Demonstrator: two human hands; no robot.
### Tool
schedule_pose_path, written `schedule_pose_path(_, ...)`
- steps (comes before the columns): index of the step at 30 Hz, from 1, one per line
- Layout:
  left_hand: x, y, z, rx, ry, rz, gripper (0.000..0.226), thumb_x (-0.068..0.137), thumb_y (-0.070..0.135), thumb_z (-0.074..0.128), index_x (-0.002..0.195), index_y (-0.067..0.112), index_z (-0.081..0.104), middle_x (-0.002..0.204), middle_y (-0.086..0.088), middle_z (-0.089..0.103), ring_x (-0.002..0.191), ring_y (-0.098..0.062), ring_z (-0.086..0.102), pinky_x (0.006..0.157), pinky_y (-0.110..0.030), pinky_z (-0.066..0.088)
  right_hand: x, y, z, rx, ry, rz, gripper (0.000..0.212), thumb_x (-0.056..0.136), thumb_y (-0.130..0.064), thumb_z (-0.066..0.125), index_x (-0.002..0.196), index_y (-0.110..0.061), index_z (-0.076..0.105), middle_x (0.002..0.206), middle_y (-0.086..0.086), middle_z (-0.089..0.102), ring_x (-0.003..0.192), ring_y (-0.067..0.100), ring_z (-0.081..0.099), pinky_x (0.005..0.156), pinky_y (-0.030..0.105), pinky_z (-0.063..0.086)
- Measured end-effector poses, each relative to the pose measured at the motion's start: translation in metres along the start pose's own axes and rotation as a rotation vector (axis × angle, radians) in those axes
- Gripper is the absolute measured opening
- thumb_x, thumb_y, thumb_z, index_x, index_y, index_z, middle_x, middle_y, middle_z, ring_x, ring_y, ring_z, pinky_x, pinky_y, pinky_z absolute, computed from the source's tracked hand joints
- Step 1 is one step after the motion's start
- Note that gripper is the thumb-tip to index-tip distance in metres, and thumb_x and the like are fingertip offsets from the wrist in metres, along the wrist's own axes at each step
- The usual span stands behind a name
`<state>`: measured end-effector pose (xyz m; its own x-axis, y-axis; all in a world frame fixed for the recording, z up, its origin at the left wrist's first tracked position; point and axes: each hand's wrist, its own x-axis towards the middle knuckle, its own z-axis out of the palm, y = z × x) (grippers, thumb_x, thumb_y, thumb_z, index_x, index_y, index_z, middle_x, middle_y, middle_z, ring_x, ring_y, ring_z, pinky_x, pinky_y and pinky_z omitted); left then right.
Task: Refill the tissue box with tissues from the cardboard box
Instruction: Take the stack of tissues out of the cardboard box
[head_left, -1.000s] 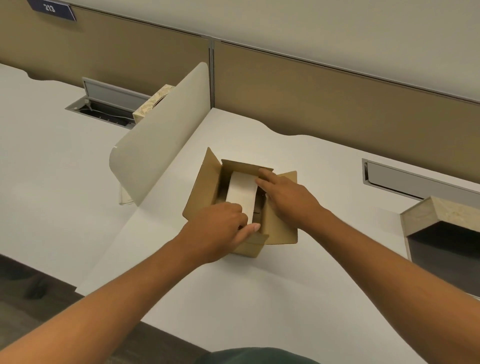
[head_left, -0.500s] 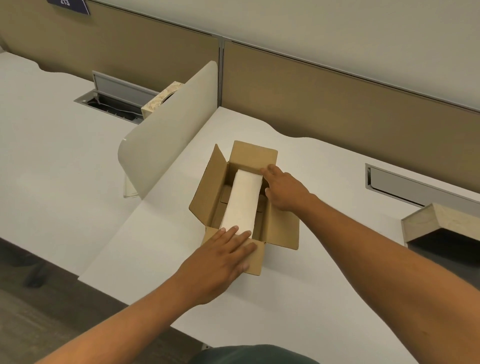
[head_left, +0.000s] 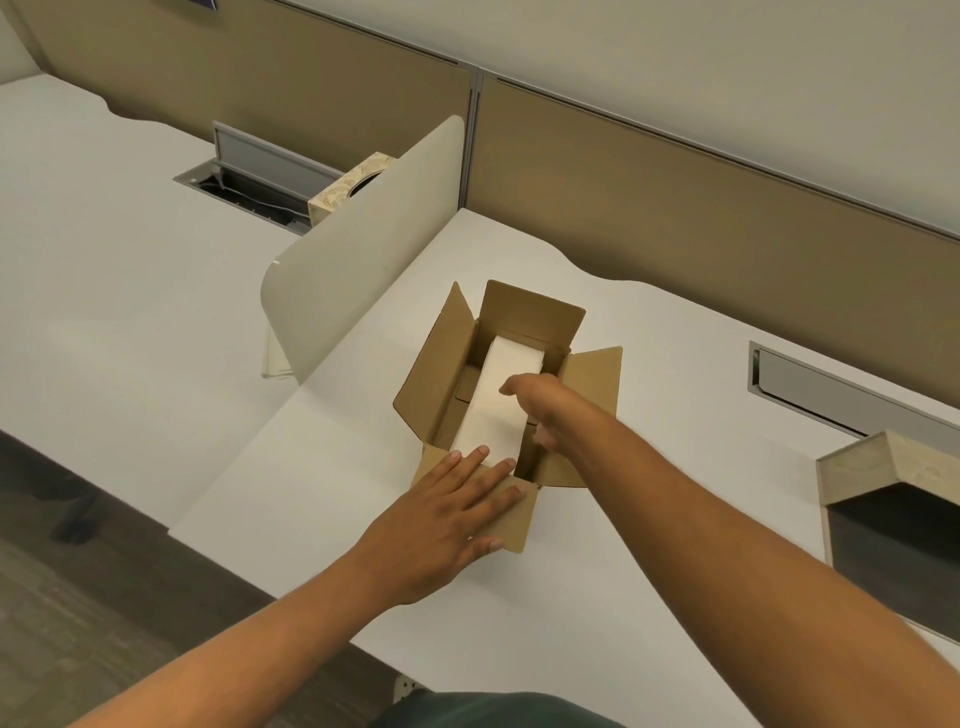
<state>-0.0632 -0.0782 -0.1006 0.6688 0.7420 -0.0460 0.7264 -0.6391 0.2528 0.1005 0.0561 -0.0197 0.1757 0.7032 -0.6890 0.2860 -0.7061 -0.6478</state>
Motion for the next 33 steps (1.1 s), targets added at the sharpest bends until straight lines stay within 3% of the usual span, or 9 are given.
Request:
schedule_pose_path(4, 0.001, 0.001, 0.003, -0.009, 0.003, 0.001, 0.066, 0.112, 0.064, 0.014, 0.172, 0.039, -0.001, 0.18, 0.014, -0.013, 0.164, -0.012, -0.025, 0.133, -0.042, -0.015, 0.009, 0.017, 0.007, 0.057, -0.024, 0.068, 0.056, 0.105, -0.022, 0.062, 0.154, -0.003, 0.042, 0.162, 0.015, 0.044, 0.148, 0.034, 0.043, 0.113, 0.042, 0.04)
schedule_pose_path(7, 0.0, -0.001, 0.004, -0.007, 0.02, 0.009, 0.067, 0.112, 0.066, 0.017, 0.172, 0.039, 0.004, 0.181, 0.013, -0.009, 0.165, -0.012, -0.022, 0.132, -0.044, -0.014, 0.013, 0.023, 0.013, 0.161, -0.044, 0.1, 0.035, 0.107, -0.022, 0.058, 0.137, -0.005, 0.055, 0.124, 0.014, 0.066, 0.124, 0.034, 0.064, 0.109, 0.039, 0.051)
schedule_pose_path(11, 0.001, 0.001, 0.003, -0.014, 0.012, -0.002, 0.067, 0.111, 0.066, 0.018, 0.172, 0.04, 0.002, 0.181, 0.015, -0.011, 0.164, -0.012, -0.025, 0.131, -0.042, -0.018, 0.016, 0.02, 0.018, 0.169, -0.01, 0.149, 0.019, 0.108, -0.023, 0.055, 0.097, -0.008, 0.052, 0.09, 0.01, 0.062, 0.095, 0.031, 0.066, 0.104, 0.041, 0.054)
schedule_pose_path(13, 0.001, 0.001, 0.003, -0.017, 0.005, -0.007, 0.068, 0.111, 0.066, 0.018, 0.172, 0.04, 0.001, 0.181, 0.014, -0.012, 0.164, -0.013, -0.024, 0.132, -0.042, -0.017, 0.016, 0.016, 0.019, 0.145, 0.006, 0.169, 0.025, 0.108, -0.024, 0.054, 0.088, -0.009, 0.05, 0.093, 0.011, 0.062, 0.087, 0.029, 0.062, 0.094, 0.038, 0.051)
schedule_pose_path(16, 0.001, 0.001, 0.003, -0.028, -0.018, -0.017, 0.069, 0.11, 0.068, 0.017, 0.171, 0.041, 0.0, 0.181, 0.015, -0.012, 0.164, -0.013, -0.024, 0.134, -0.041, -0.014, 0.017, 0.012, 0.02, 0.147, 0.007, 0.168, 0.016, 0.109, -0.022, 0.054, 0.109, -0.006, 0.056, 0.104, 0.012, 0.063, 0.104, 0.032, 0.061, 0.092, 0.037, 0.047)
schedule_pose_path(22, 0.002, 0.001, 0.0, -0.014, -0.034, -0.014, 0.069, 0.111, 0.067, 0.018, 0.172, 0.04, 0.001, 0.18, 0.014, -0.011, 0.164, -0.014, -0.024, 0.133, -0.041, -0.014, 0.021, 0.01, 0.015, 0.155, -0.004, 0.166, 0.018, 0.107, -0.022, 0.059, 0.116, -0.007, 0.053, 0.124, 0.015, 0.065, 0.124, 0.034, 0.062, 0.113, 0.041, 0.048)
schedule_pose_path(26, 0.001, 0.0, -0.003, -0.026, -0.037, -0.014, 0.07, 0.11, 0.068, 0.017, 0.172, 0.04, 0.003, 0.181, 0.014, -0.009, 0.165, -0.014, -0.021, 0.135, -0.042, -0.011, 0.02, 0.011, 0.009, 0.203, -0.048, 0.161, 0.02, 0.104, -0.02, 0.064, 0.116, -0.006, 0.057, 0.098, 0.01, 0.066, 0.1, 0.031, 0.066, 0.097, 0.04, 0.051)
schedule_pose_path(29, 0.001, 0.003, -0.006, -0.049, -0.06, -0.03, 0.07, 0.109, 0.069, 0.017, 0.172, 0.041, 0.004, 0.18, 0.016, -0.012, 0.164, -0.012, -0.024, 0.136, -0.043, -0.007, 0.016, 0.011, 0.002, 0.287, -0.074, 0.138, 0.016, 0.099, -0.016, 0.071, 0.104, -0.008, 0.058, 0.095, 0.011, 0.066, 0.085, 0.028, 0.064, 0.095, 0.042, 0.052)
schedule_pose_path(33, -0.001, 0.01, -0.019, -0.115, -0.002, -0.041, 0.065, 0.11, 0.066, 0.023, 0.17, 0.04, 0.02, 0.176, 0.02, -0.022, 0.16, -0.008, -0.033, 0.137, -0.046, -0.001, 0.006, 0.01, -0.001, 0.395, -0.086, 0.043, 0.05, 0.091, -0.02, 0.081, 0.133, -0.009, 0.057, 0.128, 0.014, 0.069, 0.118, 0.033, 0.066, 0.111, 0.047, 0.052)
